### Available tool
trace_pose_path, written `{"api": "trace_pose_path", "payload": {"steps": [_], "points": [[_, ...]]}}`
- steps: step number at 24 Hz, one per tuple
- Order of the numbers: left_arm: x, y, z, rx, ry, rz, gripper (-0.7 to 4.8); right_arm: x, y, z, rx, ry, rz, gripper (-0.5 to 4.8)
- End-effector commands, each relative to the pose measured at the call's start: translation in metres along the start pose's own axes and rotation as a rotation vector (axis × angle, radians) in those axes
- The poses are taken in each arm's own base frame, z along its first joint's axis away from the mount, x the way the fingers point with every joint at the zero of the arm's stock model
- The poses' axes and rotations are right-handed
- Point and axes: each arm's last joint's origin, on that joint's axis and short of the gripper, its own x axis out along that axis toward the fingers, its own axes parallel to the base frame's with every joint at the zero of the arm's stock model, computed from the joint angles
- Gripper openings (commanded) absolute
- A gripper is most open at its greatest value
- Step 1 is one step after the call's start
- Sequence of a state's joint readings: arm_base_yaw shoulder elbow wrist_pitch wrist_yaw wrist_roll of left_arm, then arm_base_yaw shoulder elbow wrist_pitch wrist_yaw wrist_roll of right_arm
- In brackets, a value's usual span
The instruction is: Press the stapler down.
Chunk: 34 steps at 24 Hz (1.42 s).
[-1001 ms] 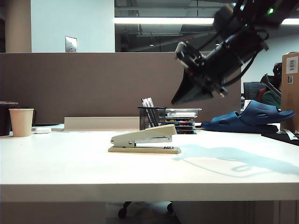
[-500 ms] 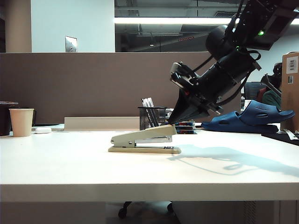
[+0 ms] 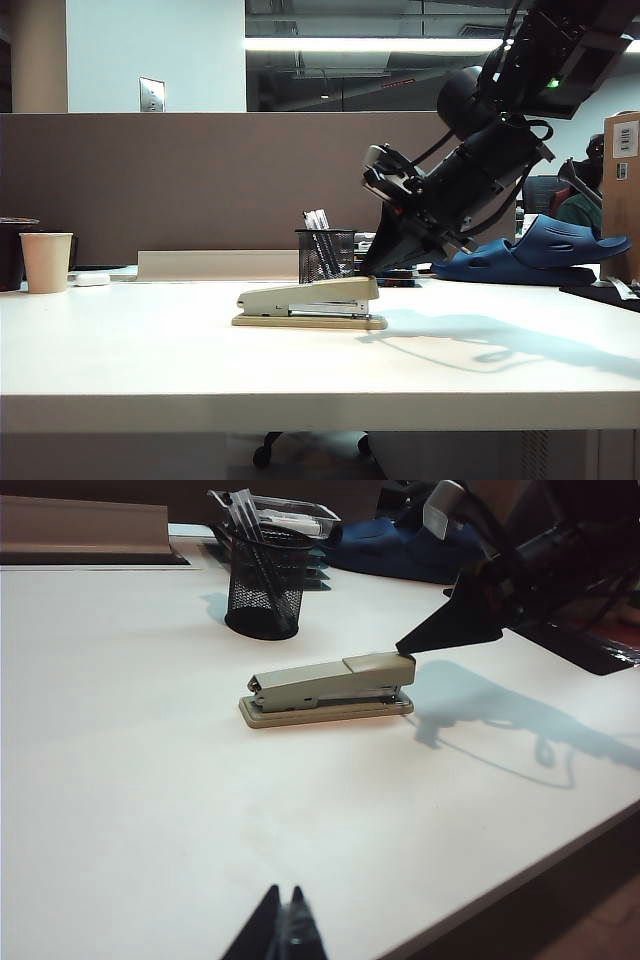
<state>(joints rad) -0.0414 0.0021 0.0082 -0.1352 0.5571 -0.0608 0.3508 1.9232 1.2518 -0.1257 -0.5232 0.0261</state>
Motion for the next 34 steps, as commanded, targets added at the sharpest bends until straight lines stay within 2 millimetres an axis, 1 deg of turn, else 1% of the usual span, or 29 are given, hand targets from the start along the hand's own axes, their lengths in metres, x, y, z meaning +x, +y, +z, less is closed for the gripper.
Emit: {"api": "trace_pose_path", "payload": {"steps": [1, 9, 15, 28, 34], "points": [[-0.0001, -0.0001, -0.0004, -0.002, 0.005, -0.002, -0.06, 0.0002, -0.0005, -0.0054, 0.025, 0.046, -0.028, -0.09], [-0.0001, -0.0001, -0.0004, -0.002, 0.005, -0.002, -0.06, 0.0004, -0.0011, -0.0067, 0.031, 0.057, -0.036, -0.09], [0.0000, -0.0001, -0.0004, -0.002, 0.005, -0.004, -0.06, 0.0045, -0.0036, -0.0122, 0.050, 0.091, -0.037, -0.09], [0.0000, -0.0002, -0.0003, -0.002, 0.005, -0.004, -0.06, 0.0045, -0.0035, -0.0121, 0.050, 0.091, -0.037, -0.09], [0.0000, -0.0002, -0.0003, -0.002, 0.005, -0.004, -0.06, 0.0036, -0.0029, -0.0078, 0.043, 0.077, -0.036, -0.09]]}}
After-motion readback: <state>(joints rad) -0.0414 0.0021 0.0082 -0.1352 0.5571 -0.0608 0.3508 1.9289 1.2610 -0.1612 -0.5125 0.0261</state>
